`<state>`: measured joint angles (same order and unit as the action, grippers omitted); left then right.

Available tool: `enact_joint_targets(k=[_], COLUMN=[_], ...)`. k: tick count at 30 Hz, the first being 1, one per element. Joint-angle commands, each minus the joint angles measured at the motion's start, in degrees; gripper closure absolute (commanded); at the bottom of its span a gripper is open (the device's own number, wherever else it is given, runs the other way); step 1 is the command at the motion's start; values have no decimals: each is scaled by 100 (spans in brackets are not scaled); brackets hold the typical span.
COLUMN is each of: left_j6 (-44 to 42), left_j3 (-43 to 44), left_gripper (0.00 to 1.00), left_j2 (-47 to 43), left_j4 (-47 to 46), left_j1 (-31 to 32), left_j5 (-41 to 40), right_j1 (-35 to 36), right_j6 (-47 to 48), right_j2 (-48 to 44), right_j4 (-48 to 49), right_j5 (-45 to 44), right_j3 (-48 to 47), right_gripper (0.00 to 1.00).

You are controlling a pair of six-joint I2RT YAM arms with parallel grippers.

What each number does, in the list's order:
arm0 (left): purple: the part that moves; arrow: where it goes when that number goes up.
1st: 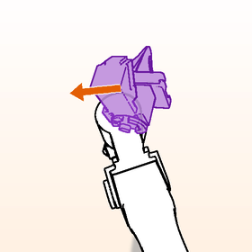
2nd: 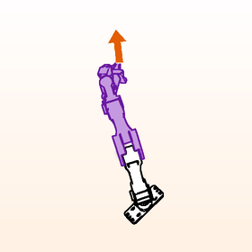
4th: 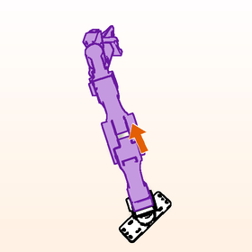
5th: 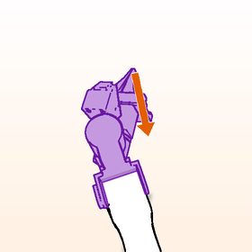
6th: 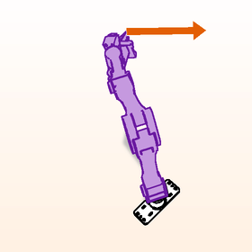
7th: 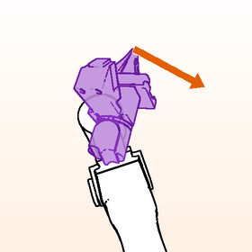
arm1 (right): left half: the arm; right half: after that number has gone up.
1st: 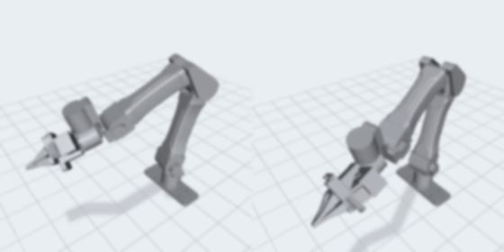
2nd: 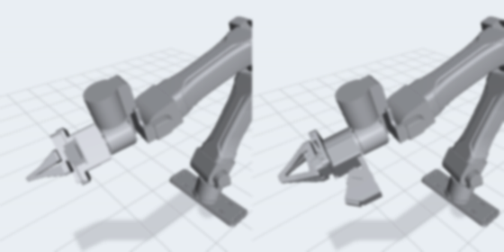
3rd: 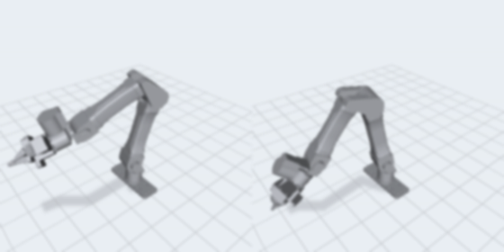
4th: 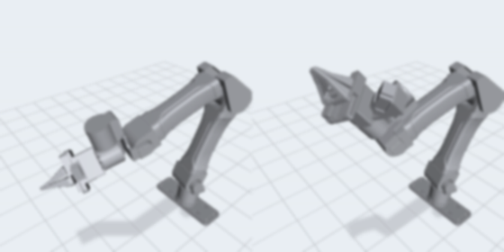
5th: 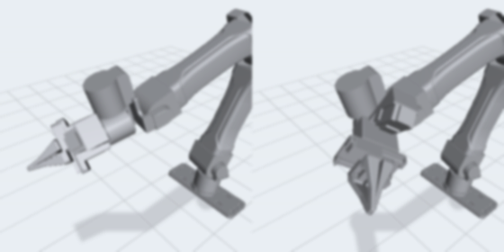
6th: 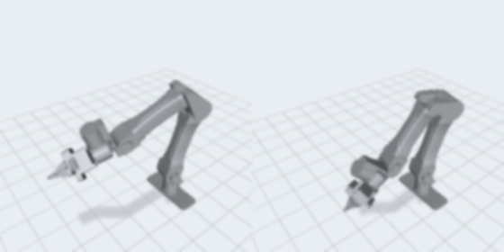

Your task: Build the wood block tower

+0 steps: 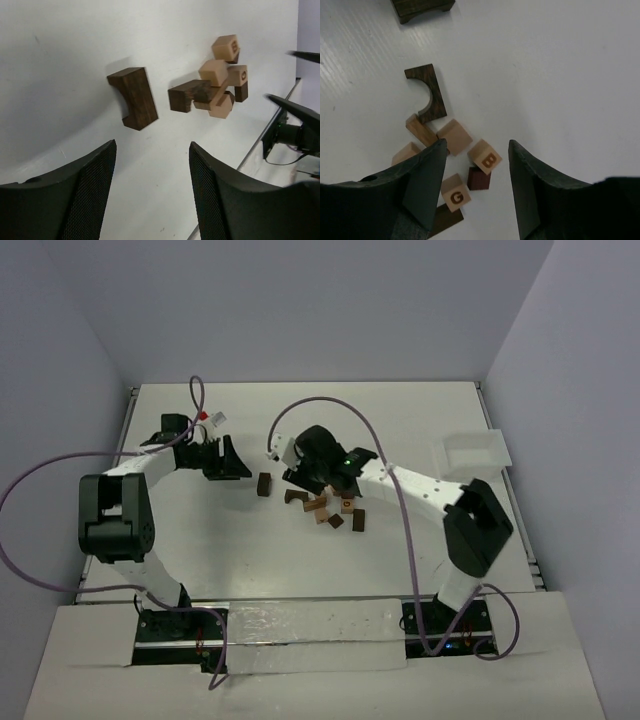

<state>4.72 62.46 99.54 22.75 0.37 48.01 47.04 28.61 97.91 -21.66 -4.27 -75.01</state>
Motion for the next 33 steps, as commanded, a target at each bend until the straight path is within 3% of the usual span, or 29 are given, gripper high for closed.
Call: enact_joint_targets(k=[1,8,10,17,24,26,29,30,31,33], left_j6=[-899,-1270,-1326,-1391,-1342,-1333,-1280,-1256,-1254,-1293], left_j3=[239,-428,-521,-647,-655,-656,-663,-657,-656,-598], left_gripper=[33,29,10,7,7,8,8,8,8,8], left_j2=[-977,-2263,-2472,-2998,-3082,-3074,-3055,-3055,-3055,-3046], left_j4=[674,883,959,1064,1065,1056,1025,1013,1012,1093], left_j1=[-286,-433,-433,-441,-450,-460,-514,-545,-547,-770], left_j5=[280,349,388,464,594,612,715,776,780,1107], right_j1=[-37,-41,-37,-37,-37,-37,-37,-37,-37,-37], right_j6=[116,33,81,337,759,841,1051,1124,1129,1222], right_j2=[771,1709,1889,2351,2367,2338,2300,2269,2218,1937], right_j4=[-874,-1102,-1140,-1246,-1203,-1162,-1147,-1147,-1147,-1081], right_j5=[695,1296,1322,1289,1238,1201,1126,1113,1113,1110], right_j3=[-957,-1719,-1828,-2139,-1852,-1761,-1649,-1624,-1622,-1482], right_gripper=[44,42,41,43,46,51,80,95,100,100])
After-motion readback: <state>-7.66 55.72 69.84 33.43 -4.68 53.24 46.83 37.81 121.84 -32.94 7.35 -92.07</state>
